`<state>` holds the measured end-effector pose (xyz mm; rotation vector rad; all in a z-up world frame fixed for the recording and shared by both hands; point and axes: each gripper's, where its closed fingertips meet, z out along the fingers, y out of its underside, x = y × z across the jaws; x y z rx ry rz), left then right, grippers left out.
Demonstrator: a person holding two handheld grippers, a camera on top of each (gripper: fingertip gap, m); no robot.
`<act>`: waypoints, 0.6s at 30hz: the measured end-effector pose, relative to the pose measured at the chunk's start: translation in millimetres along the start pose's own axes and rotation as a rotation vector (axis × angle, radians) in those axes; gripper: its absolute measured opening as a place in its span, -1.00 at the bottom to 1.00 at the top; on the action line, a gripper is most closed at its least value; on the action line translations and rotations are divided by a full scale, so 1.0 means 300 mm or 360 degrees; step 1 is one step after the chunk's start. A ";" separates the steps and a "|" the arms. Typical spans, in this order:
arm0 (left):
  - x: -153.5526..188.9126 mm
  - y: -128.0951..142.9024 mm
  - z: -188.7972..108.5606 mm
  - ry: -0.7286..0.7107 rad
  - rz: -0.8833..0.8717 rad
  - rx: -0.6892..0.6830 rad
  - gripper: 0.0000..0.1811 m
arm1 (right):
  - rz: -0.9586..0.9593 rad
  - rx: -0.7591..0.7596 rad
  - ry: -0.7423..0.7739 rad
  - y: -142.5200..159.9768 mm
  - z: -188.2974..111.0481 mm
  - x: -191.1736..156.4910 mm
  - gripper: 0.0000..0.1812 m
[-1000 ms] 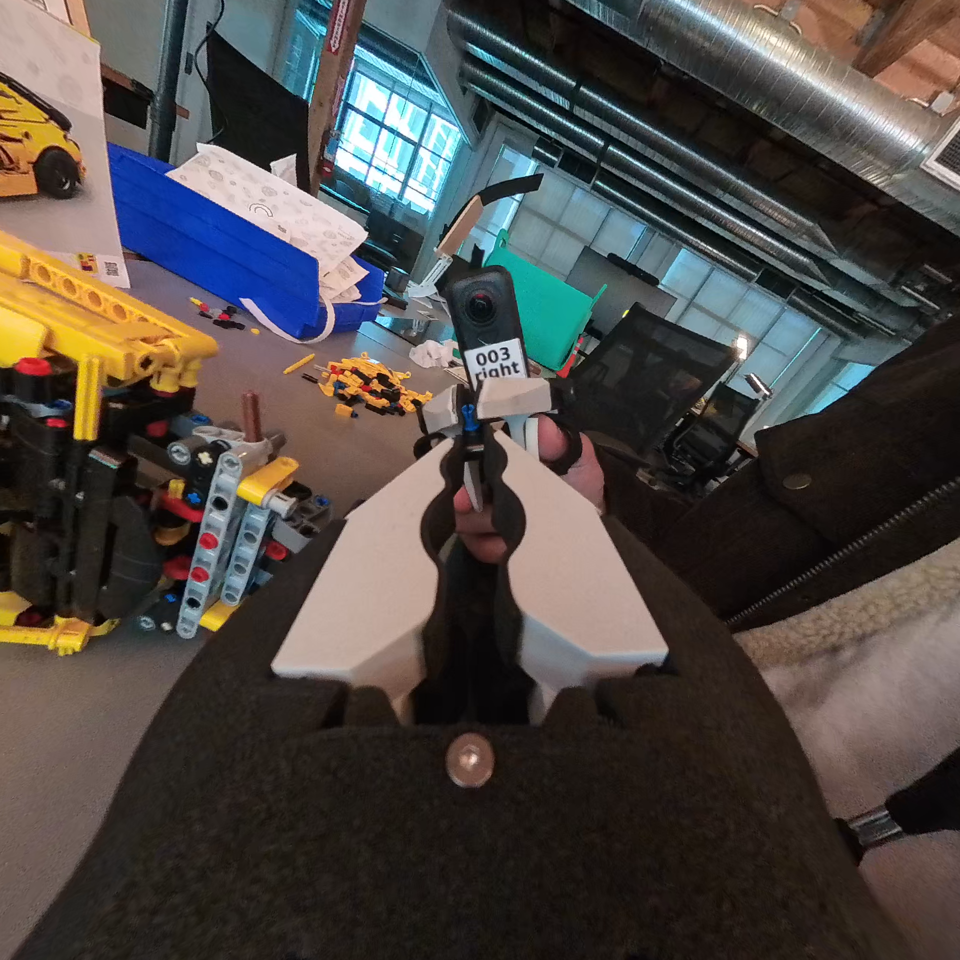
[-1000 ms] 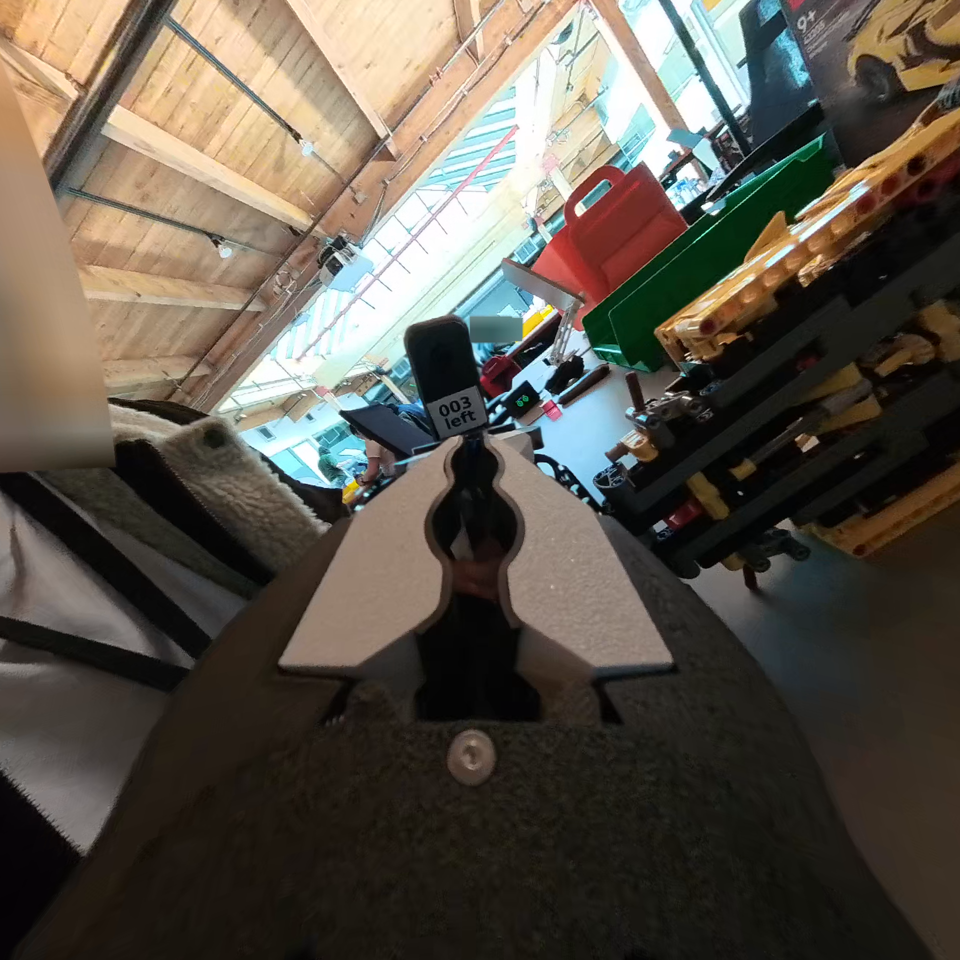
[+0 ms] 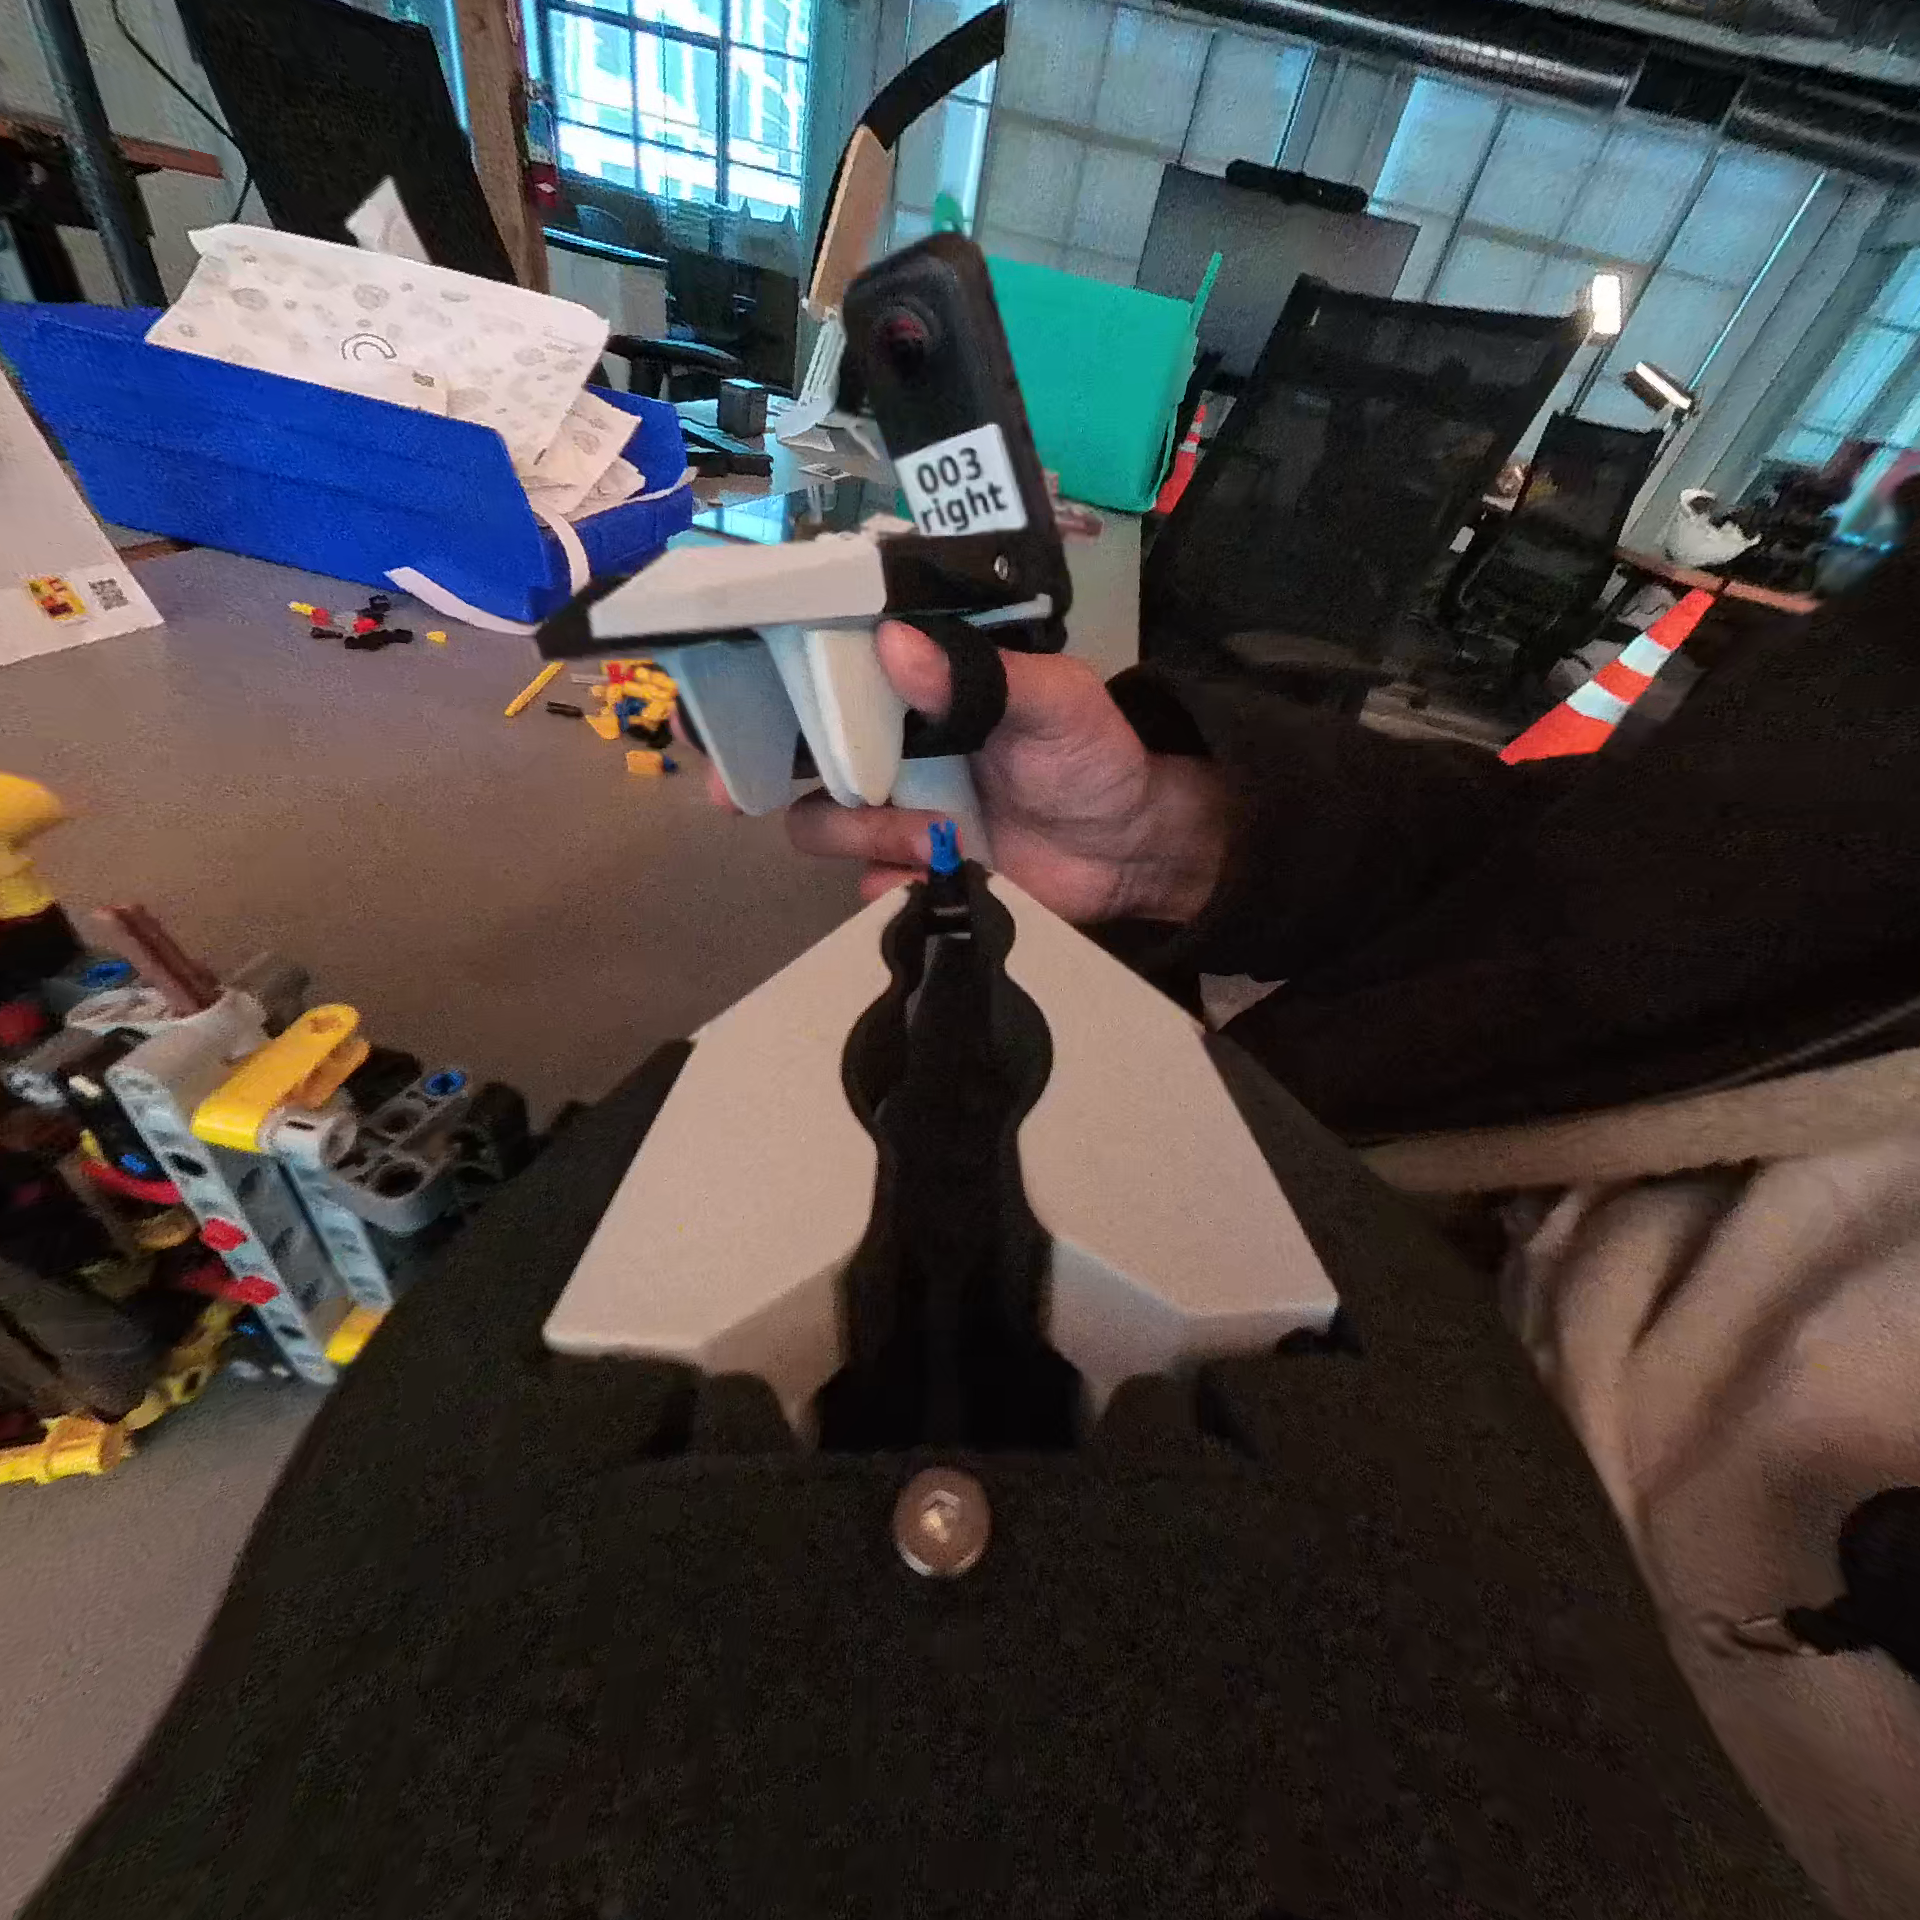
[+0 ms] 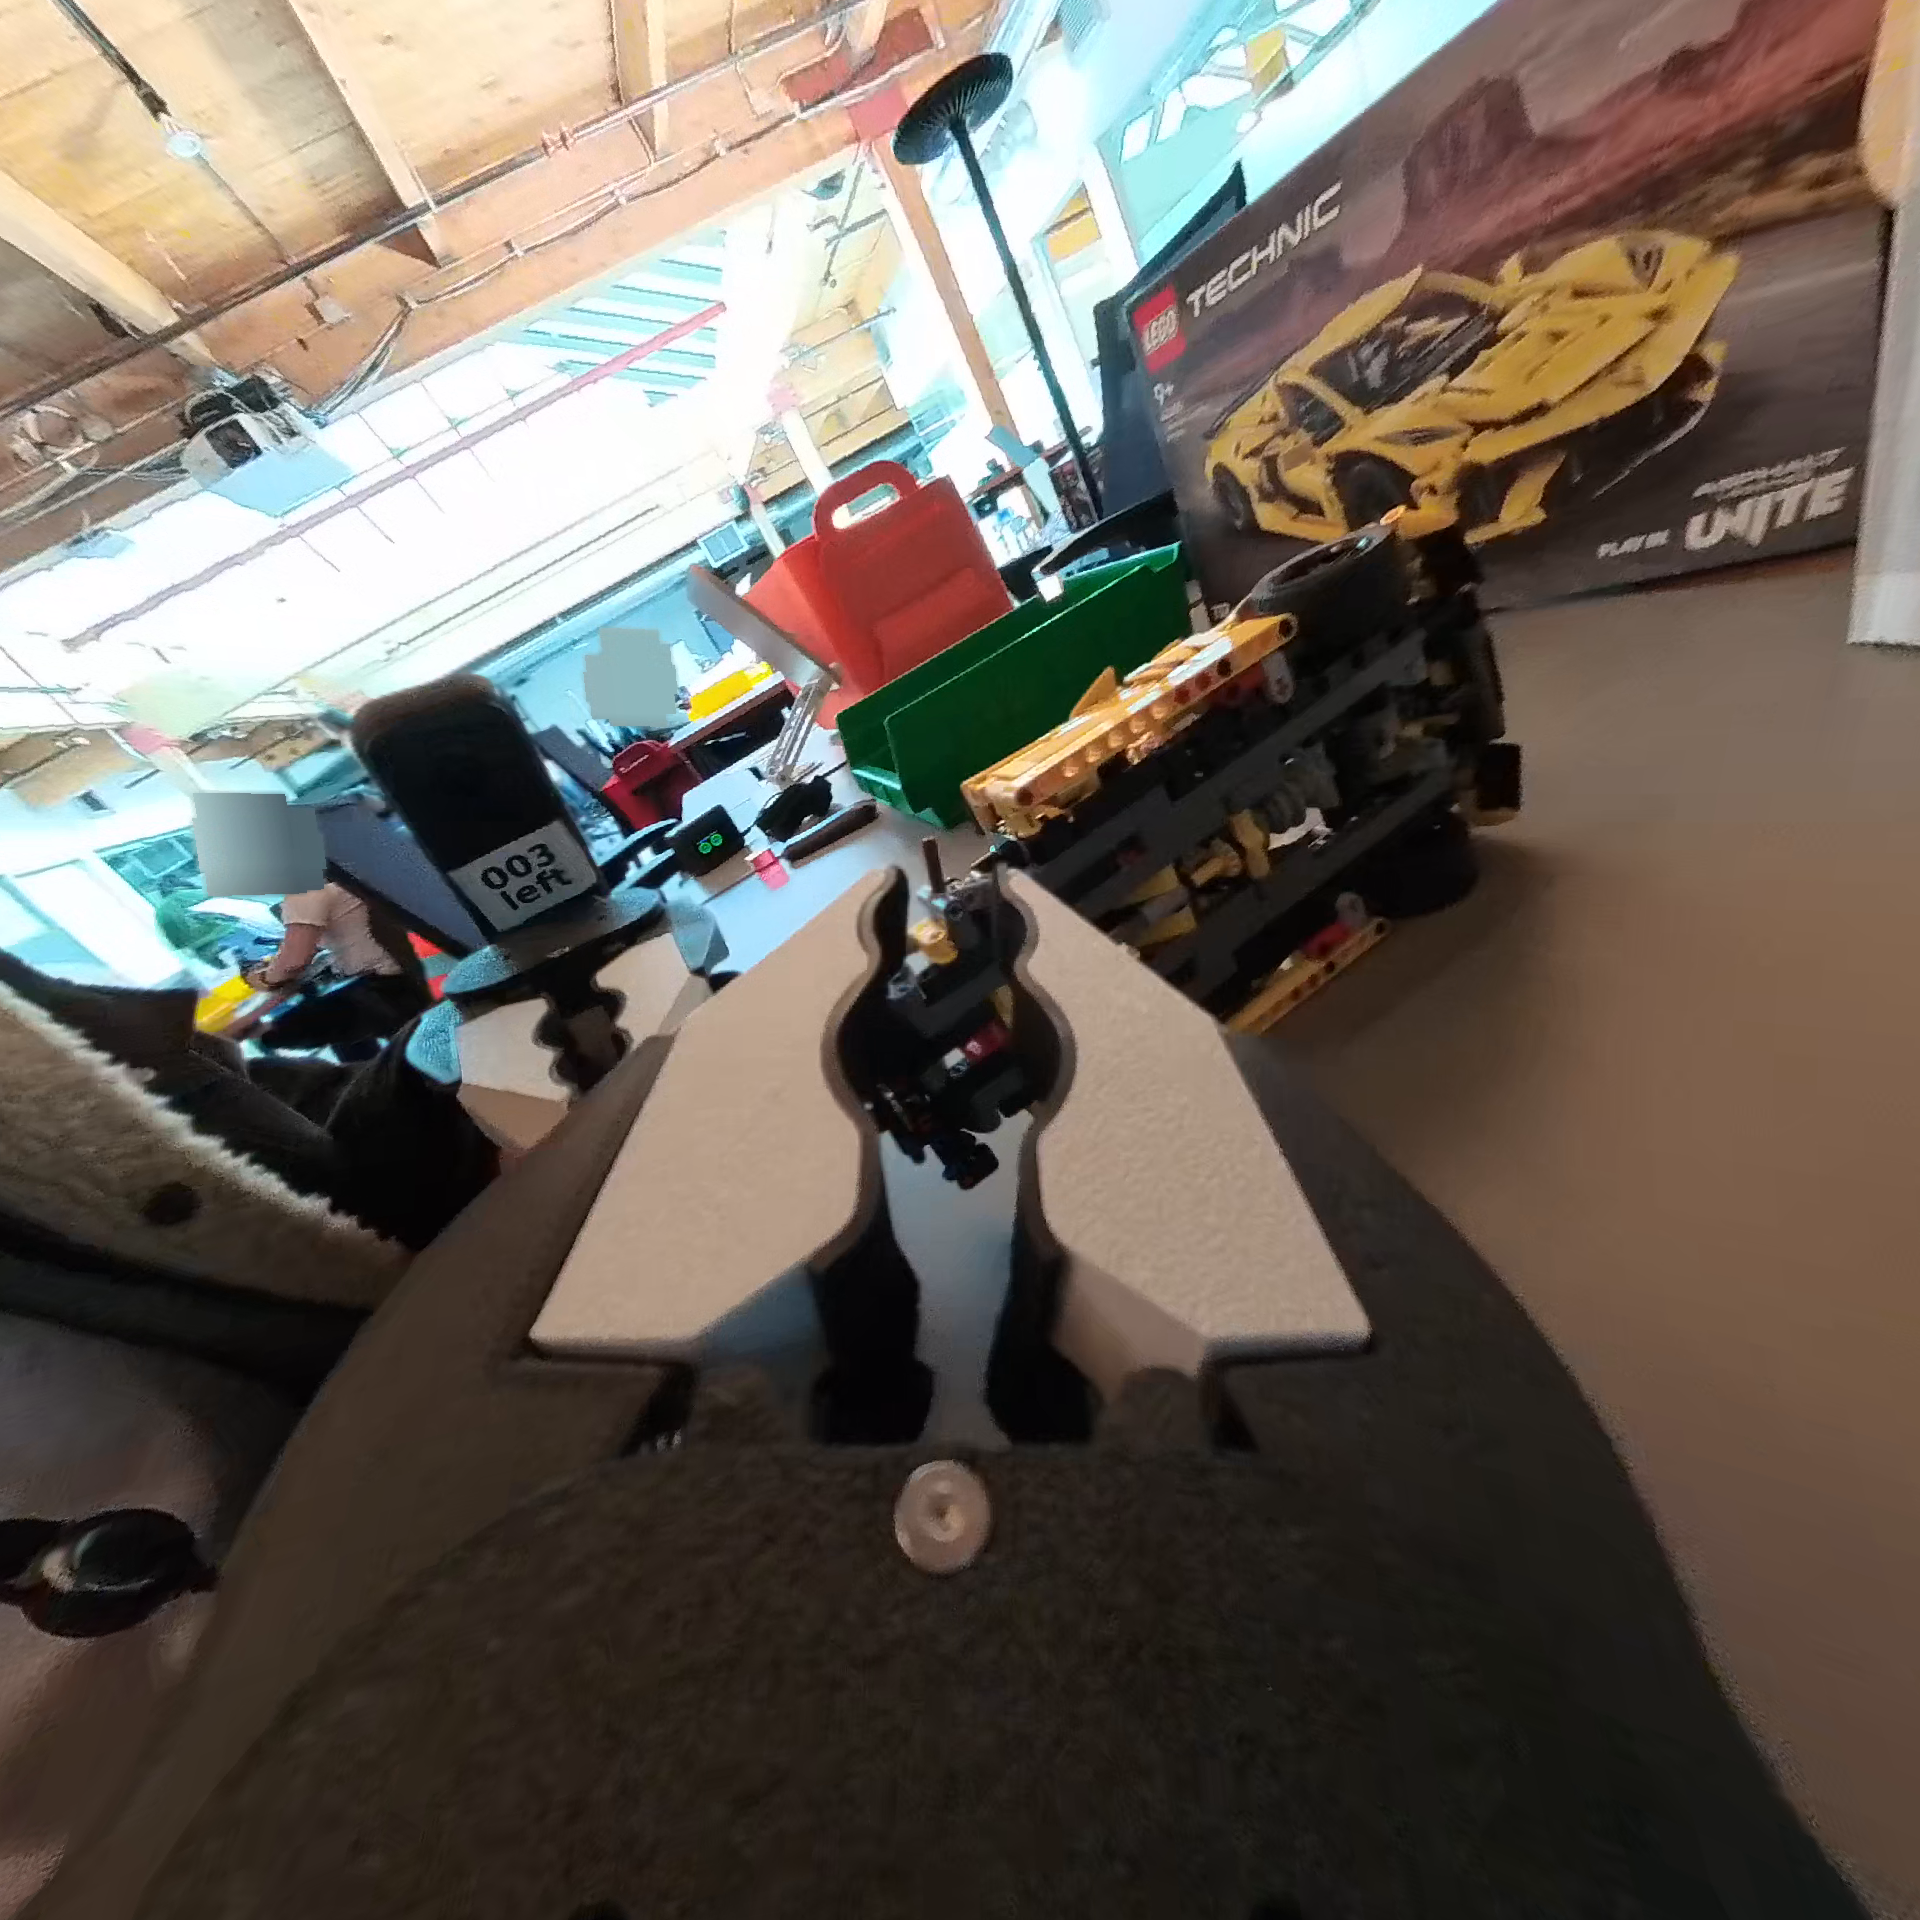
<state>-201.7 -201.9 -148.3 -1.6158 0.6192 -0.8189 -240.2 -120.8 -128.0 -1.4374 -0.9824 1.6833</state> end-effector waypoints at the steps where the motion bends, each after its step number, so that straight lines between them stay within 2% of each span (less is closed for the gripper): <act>1: 0.005 0.001 0.000 -0.0007 0.0040 -0.0005 -0.92 | -0.0002 -0.0007 -0.0016 0.004 0.005 -0.006 -0.82; 5: -0.034 0.018 -0.012 -0.0237 0.0187 -0.0073 -0.92 | -0.0151 -0.0016 0.0022 0.013 0.008 -0.036 -0.76; 9: -0.104 0.131 -0.067 -0.0629 0.0237 -0.0437 -0.92 | -0.0340 -0.0079 0.0182 0.062 -0.038 -0.093 -0.75; 11: -0.091 0.191 -0.090 -0.0689 0.0193 -0.0596 -0.92 | -0.0331 -0.0068 0.0233 0.090 -0.077 -0.135 -0.75; 15: -0.046 0.259 -0.119 -0.0741 0.0115 -0.0733 -0.92 | -0.0132 0.0009 0.0251 0.141 -0.159 -0.218 -0.72; 18: -0.012 0.287 -0.143 -0.0848 0.0115 -0.0722 -0.92 | -0.0141 0.0023 0.0282 0.200 -0.214 -0.290 -0.77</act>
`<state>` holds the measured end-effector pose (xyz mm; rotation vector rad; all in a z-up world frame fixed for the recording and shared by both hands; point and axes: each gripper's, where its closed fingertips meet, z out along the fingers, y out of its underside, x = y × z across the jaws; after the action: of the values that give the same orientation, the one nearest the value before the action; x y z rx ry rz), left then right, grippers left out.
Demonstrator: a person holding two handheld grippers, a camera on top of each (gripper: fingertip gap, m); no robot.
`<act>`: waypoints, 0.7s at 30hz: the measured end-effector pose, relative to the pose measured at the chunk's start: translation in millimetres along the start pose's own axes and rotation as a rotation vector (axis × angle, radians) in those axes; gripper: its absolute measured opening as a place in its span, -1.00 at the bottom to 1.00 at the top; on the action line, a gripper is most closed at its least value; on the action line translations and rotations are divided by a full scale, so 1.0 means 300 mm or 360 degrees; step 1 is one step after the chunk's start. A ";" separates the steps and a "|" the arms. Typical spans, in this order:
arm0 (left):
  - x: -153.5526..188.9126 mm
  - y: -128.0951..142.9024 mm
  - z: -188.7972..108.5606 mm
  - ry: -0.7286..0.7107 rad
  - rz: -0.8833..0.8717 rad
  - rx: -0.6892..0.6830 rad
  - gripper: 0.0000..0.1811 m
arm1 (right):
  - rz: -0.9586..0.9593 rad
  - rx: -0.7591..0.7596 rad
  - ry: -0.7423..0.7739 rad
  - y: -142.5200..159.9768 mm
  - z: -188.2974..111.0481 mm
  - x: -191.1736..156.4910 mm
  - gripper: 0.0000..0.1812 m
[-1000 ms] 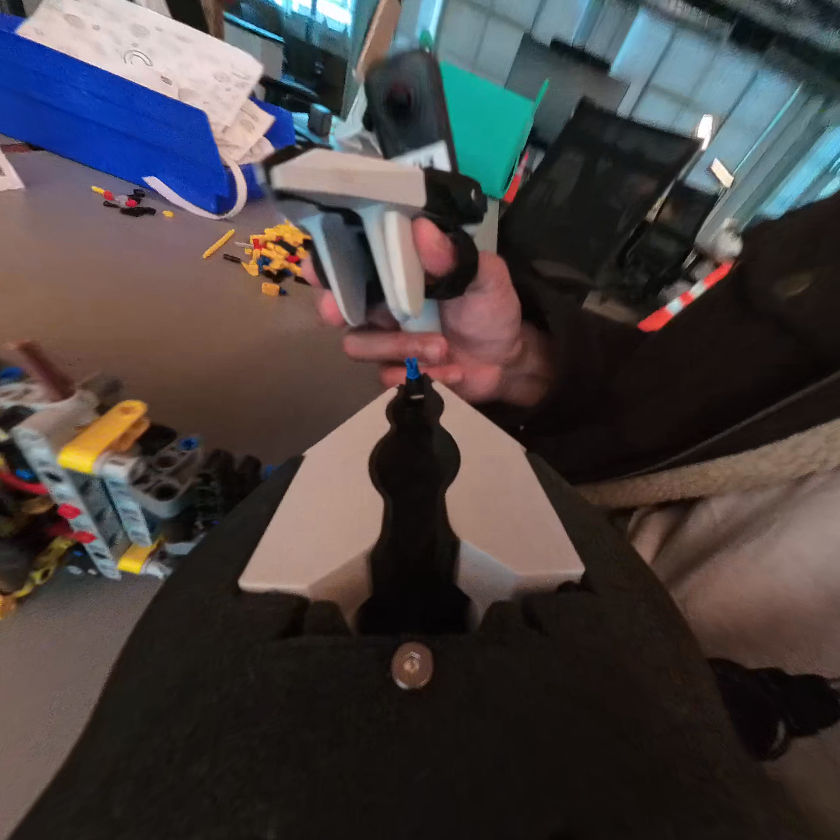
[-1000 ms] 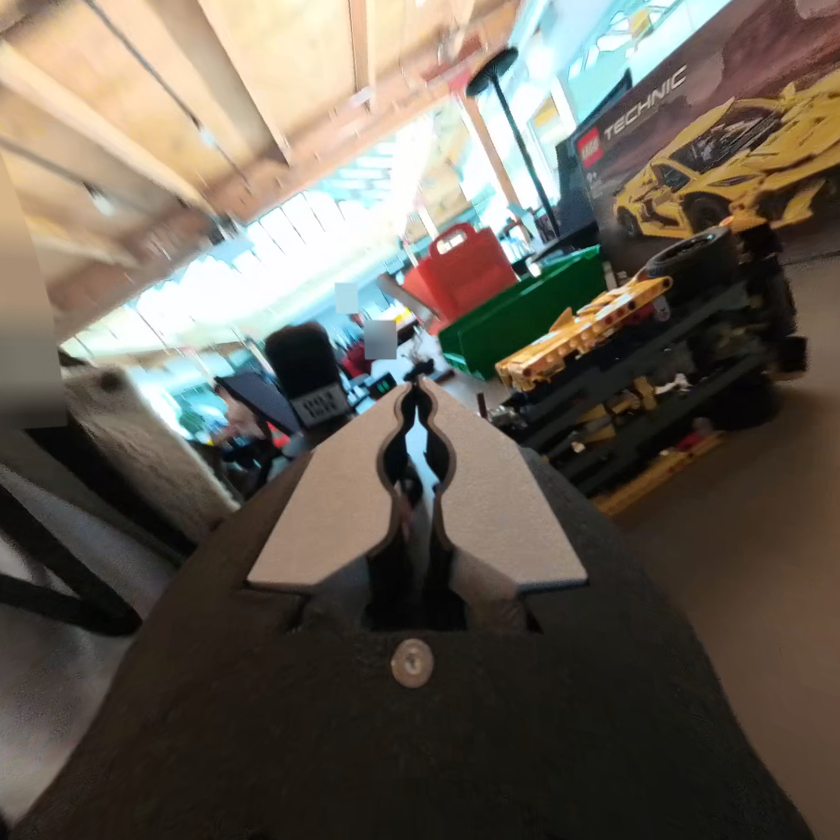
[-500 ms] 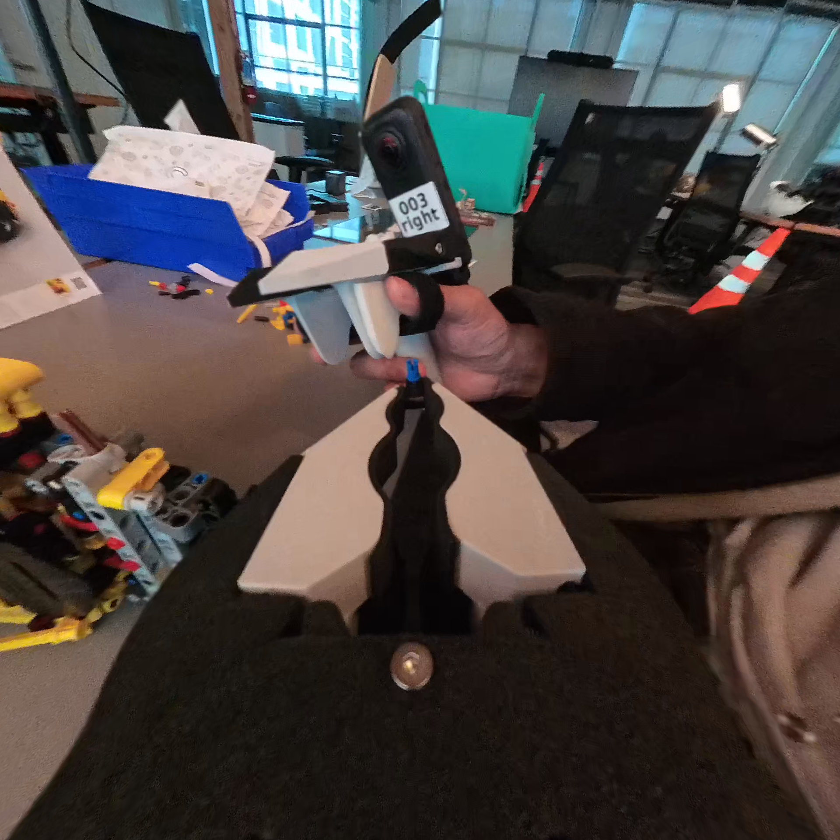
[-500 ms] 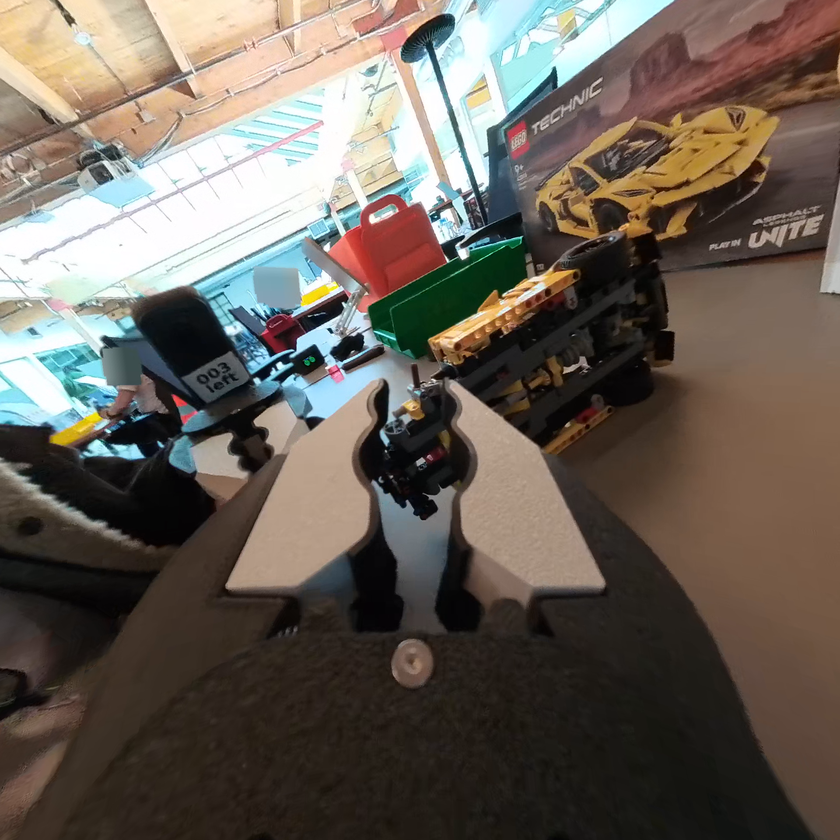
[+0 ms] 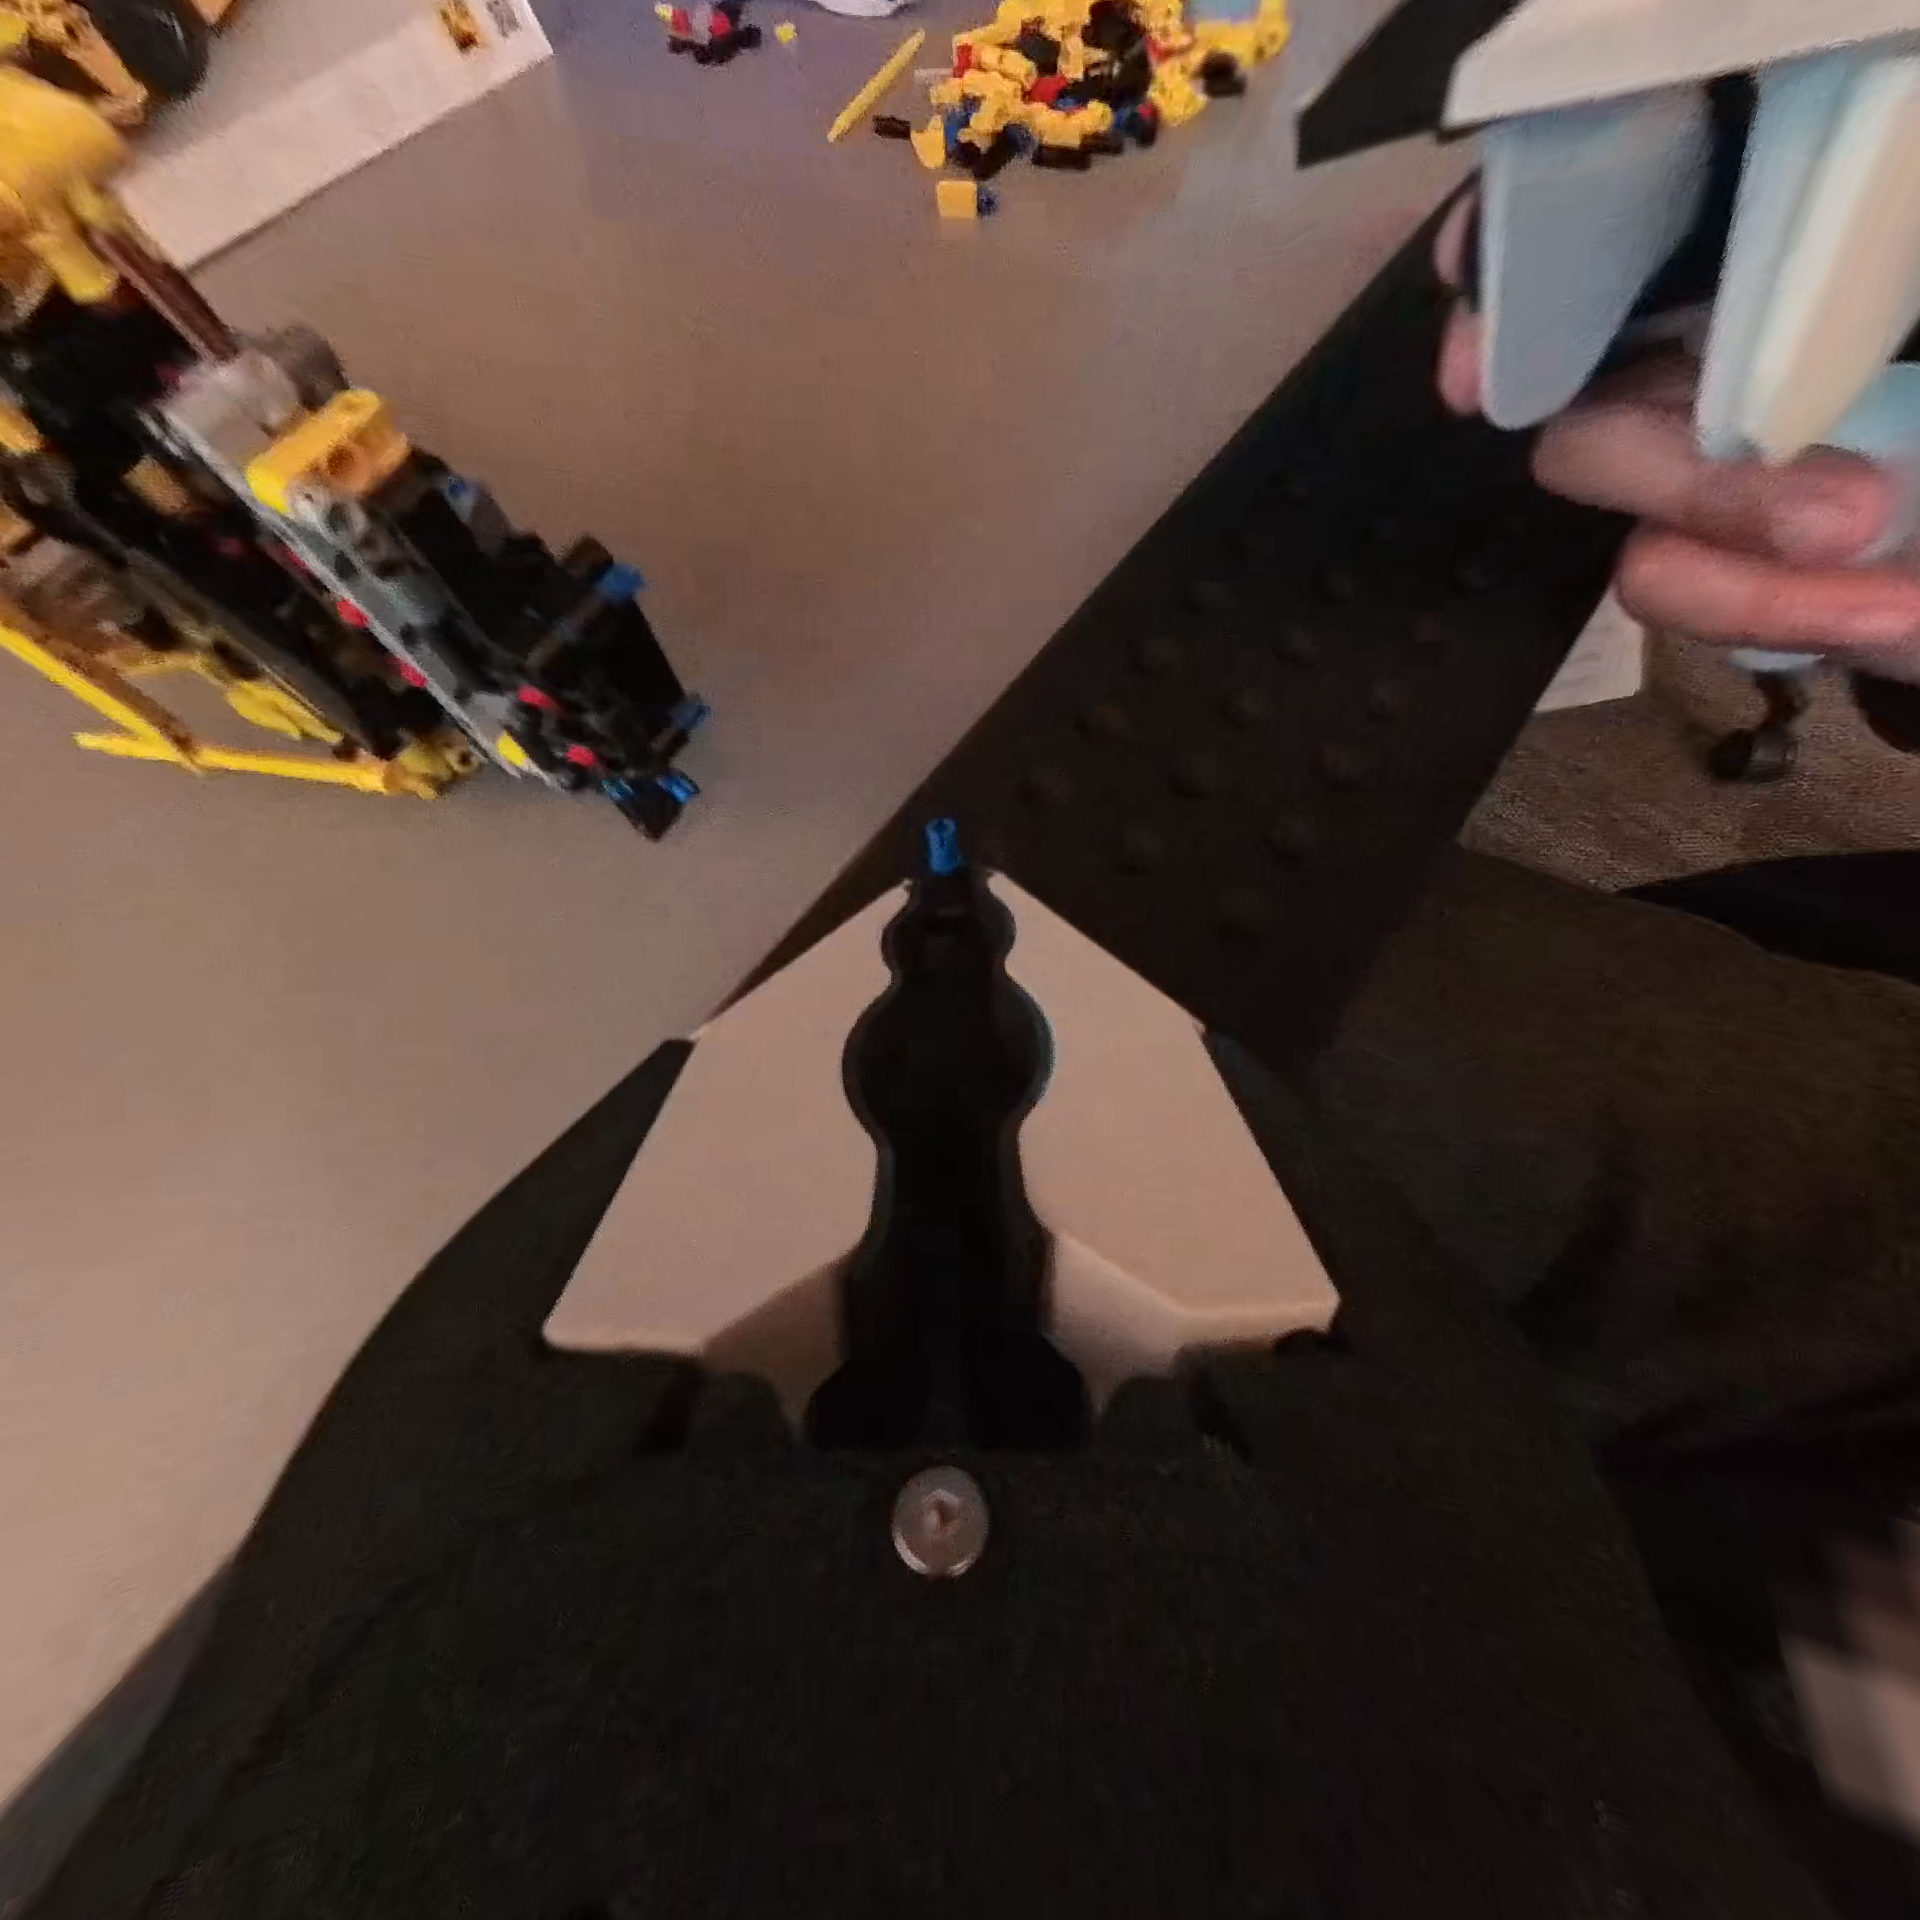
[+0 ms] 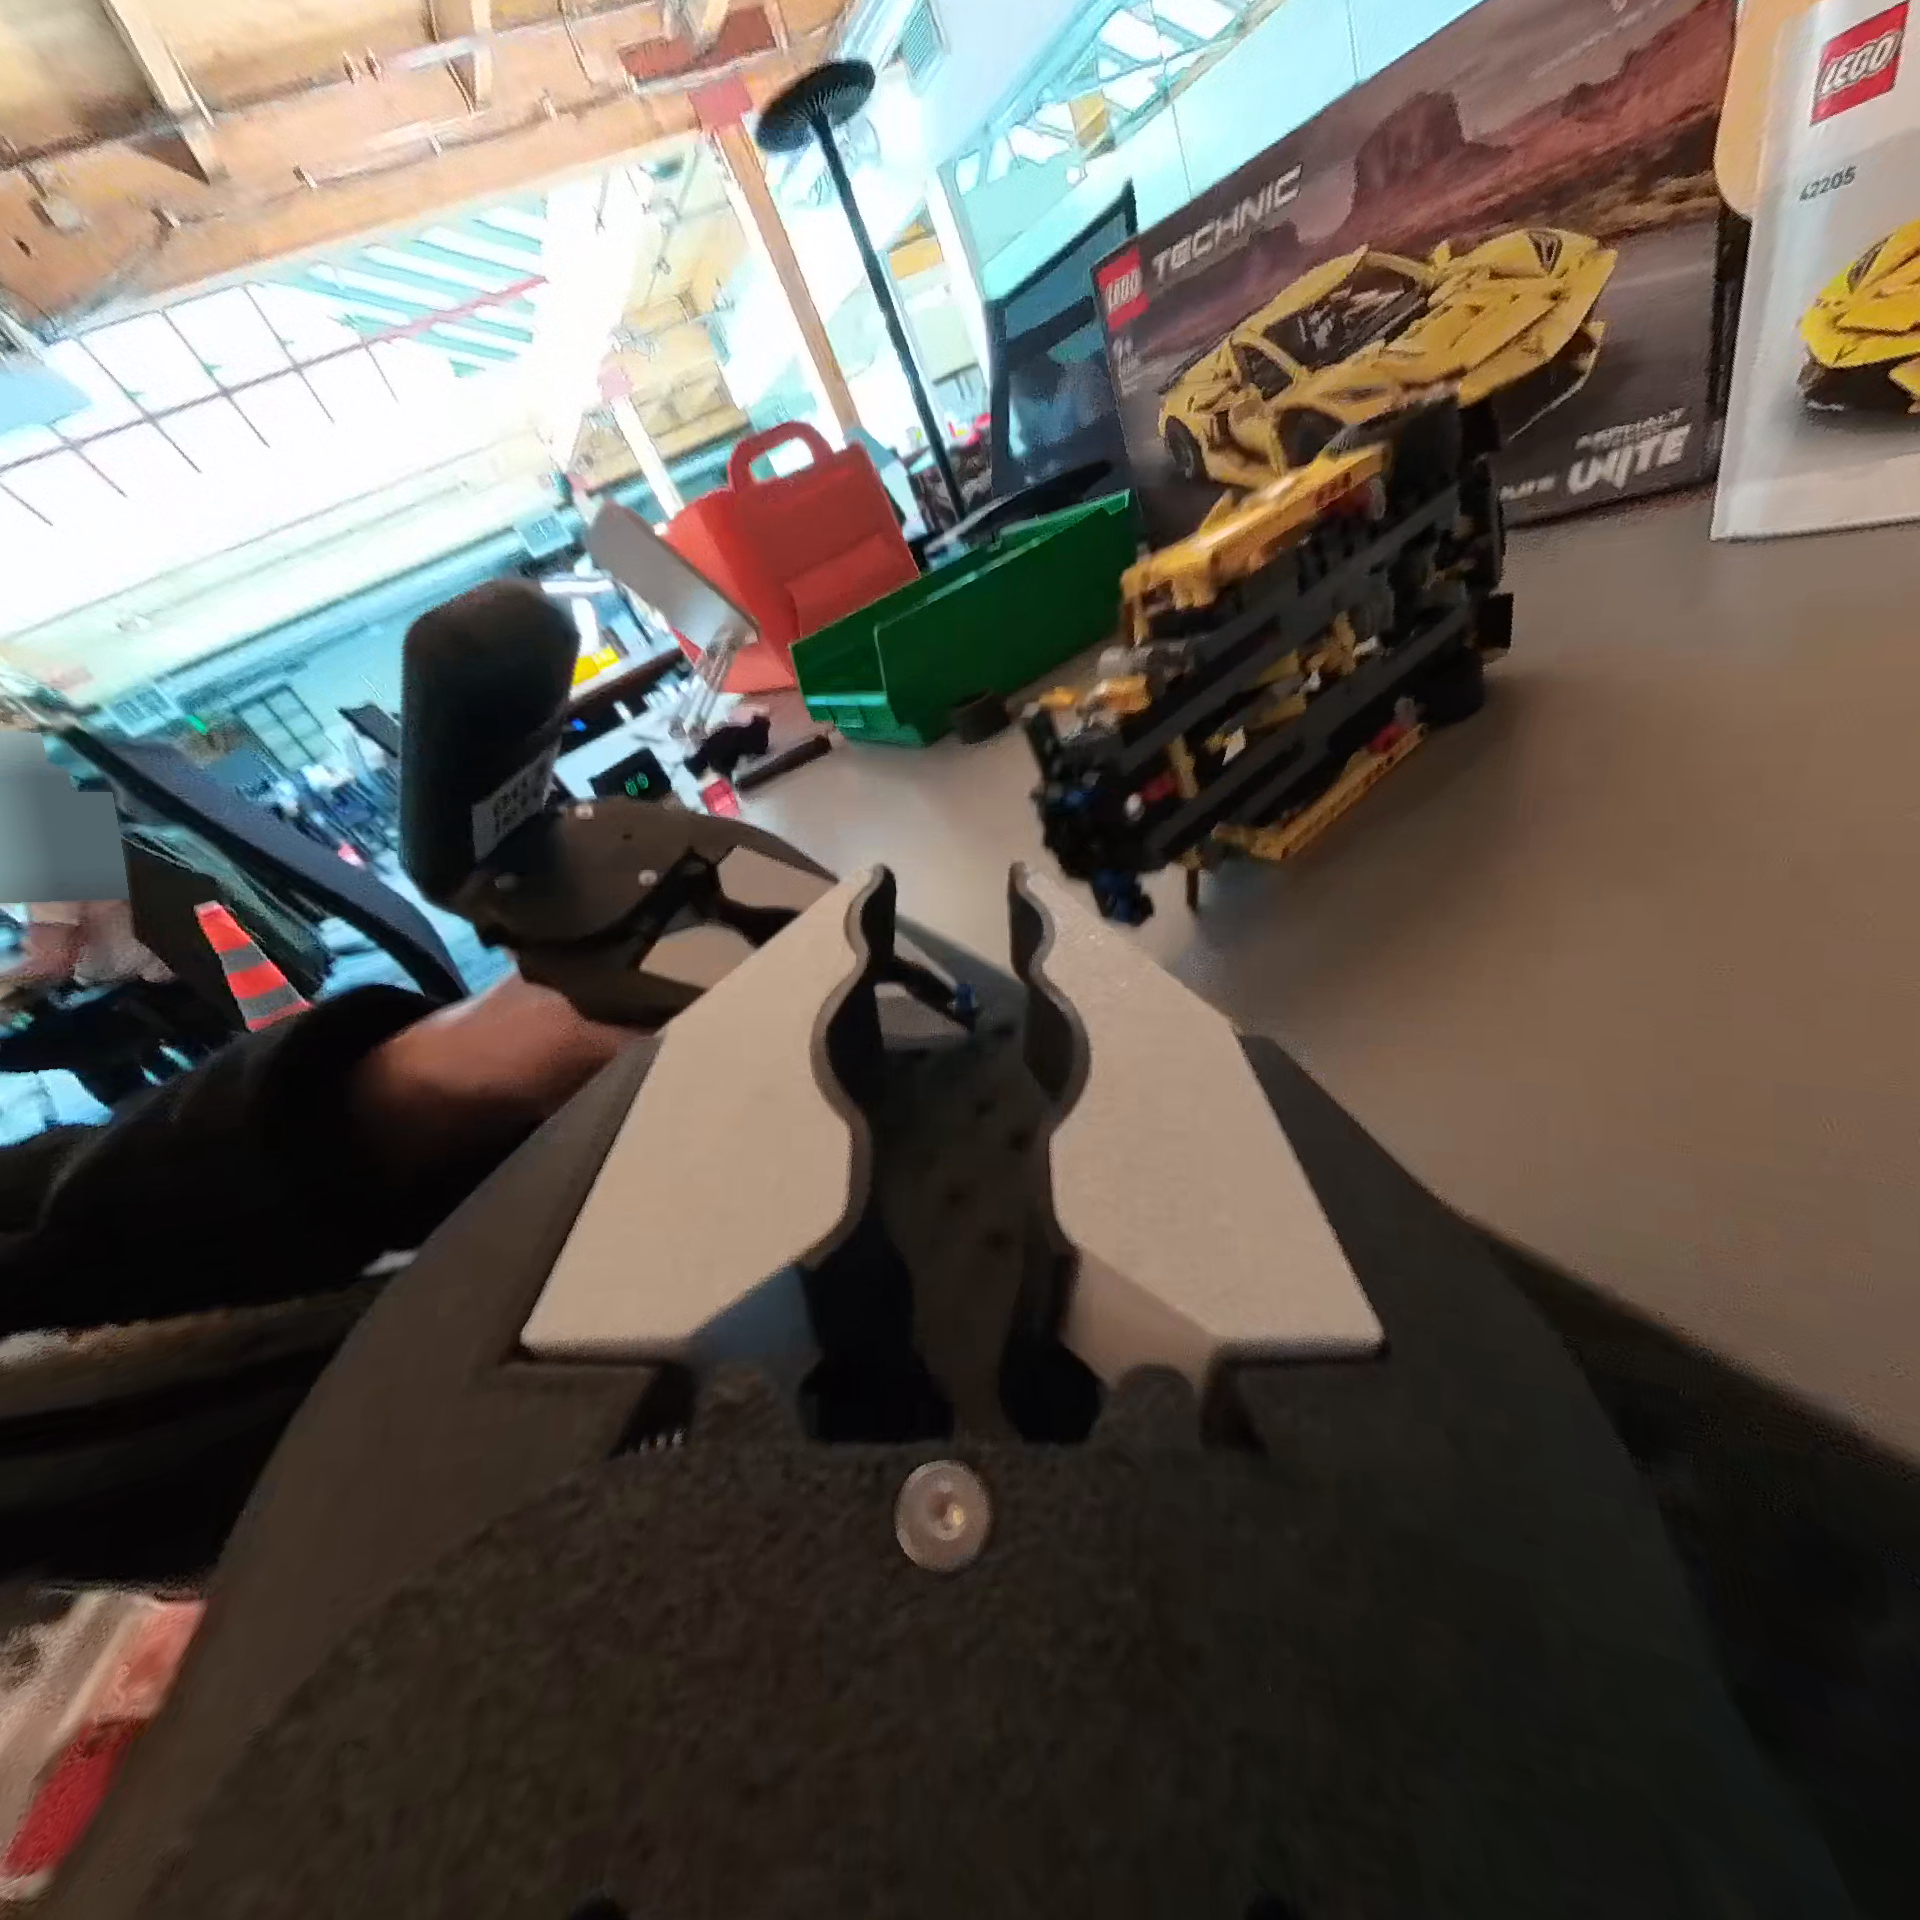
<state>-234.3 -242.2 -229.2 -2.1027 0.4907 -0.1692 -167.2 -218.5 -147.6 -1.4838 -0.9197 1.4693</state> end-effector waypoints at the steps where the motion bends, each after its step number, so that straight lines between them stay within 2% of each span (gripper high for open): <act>1: 0.012 0.010 -0.006 -0.0016 -0.0039 0.0012 -0.91 | -0.0031 -0.0041 0.0017 0.037 -0.016 -0.021 -0.78; 3: 0.007 0.010 -0.018 -0.0054 -0.0131 0.0092 -0.91 | -0.0073 -0.0113 0.0022 0.107 -0.045 -0.067 -0.80; 6: 0.001 -0.001 -0.019 0.0036 -0.0270 0.0101 -0.90 | -0.0032 -0.0128 0.0010 0.162 -0.091 -0.128 -0.80; 7: -0.001 -0.013 -0.026 0.0047 -0.0311 0.0146 -0.81 | -0.0017 -0.0117 0.0007 0.172 -0.107 -0.147 -0.81; 8: -0.003 -0.023 -0.038 0.0032 -0.0330 0.0211 -0.60 | -0.0009 -0.0108 0.0012 0.179 -0.125 -0.163 -0.80; 9: -0.003 -0.027 -0.055 0.0000 -0.0314 0.0278 -0.51 | -0.0010 -0.0098 0.0015 0.185 -0.145 -0.180 -0.80; 12: 0.007 -0.036 -0.128 -0.0132 -0.0193 0.0448 -0.38 | -0.0067 -0.0075 0.0068 0.195 -0.210 -0.213 -0.80; 17: -0.004 -0.036 -0.236 -0.0310 -0.0209 0.0316 -0.38 | 0.0011 -0.0075 0.0107 0.224 -0.272 -0.245 -0.80; 21: -0.131 -0.091 -0.215 -0.0445 -0.0246 0.0292 -0.39 | 0.0052 -0.0092 0.0090 0.261 -0.284 -0.291 -0.81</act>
<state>-282.1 -263.0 -168.2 -1.9439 0.1400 -0.0066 -90.6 -334.6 -188.8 -1.5816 -0.9144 1.4273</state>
